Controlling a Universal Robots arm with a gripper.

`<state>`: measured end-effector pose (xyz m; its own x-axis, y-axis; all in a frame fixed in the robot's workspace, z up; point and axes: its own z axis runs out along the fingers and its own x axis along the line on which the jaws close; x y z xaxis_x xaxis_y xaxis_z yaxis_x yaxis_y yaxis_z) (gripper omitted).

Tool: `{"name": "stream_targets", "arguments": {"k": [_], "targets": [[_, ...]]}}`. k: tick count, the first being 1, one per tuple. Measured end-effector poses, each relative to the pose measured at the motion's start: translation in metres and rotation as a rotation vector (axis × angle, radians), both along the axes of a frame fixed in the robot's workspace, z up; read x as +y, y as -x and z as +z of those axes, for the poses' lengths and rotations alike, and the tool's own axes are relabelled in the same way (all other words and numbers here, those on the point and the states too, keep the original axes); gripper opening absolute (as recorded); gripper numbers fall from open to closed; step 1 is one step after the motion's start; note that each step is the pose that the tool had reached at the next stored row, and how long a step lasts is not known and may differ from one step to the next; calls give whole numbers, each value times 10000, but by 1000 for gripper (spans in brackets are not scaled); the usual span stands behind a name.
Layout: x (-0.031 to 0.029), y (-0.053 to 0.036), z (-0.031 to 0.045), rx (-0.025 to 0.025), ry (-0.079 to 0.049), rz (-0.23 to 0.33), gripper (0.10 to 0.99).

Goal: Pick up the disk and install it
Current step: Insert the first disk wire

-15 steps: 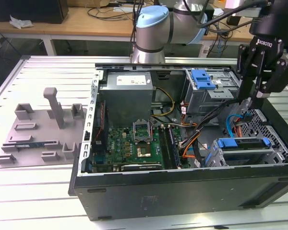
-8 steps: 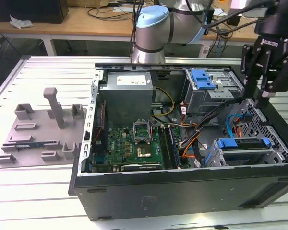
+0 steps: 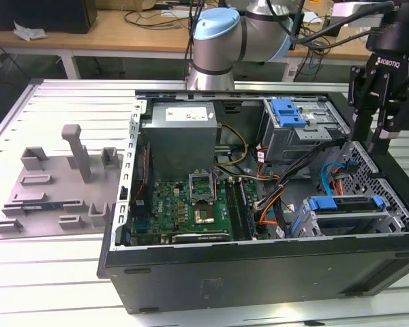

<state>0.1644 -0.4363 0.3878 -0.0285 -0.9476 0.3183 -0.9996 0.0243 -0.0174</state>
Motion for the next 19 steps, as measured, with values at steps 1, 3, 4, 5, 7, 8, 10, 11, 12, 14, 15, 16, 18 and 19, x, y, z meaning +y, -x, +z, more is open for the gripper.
{"name": "stream_targets", "arguments": {"k": [1,3,4,5,7,8,10,11,12,14,15,16,18,19], "targets": [[0,1,-35,0,4,-396,502],[0,1,-71,0,6,-771,502],[2,0,-91,-1,18,-925,502],[8,-2,-103,-2,35,-977,502],[52,-16,-129,-6,128,-1009,502],[92,-24,-148,-9,194,-1011,502],[156,-43,-199,-11,294,-1012,490],[167,-55,-222,-4,312,-1011,349],[171,-61,-240,3,319,-1010,349],[172,-75,-290,38,328,-1009,349],[172,-76,-302,63,334,-1010,349],[172,-75,-322,97,340,-1011,349],[174,-76,-347,101,371,-990,349],[179,-73,-358,99,399,-945,349]]}}
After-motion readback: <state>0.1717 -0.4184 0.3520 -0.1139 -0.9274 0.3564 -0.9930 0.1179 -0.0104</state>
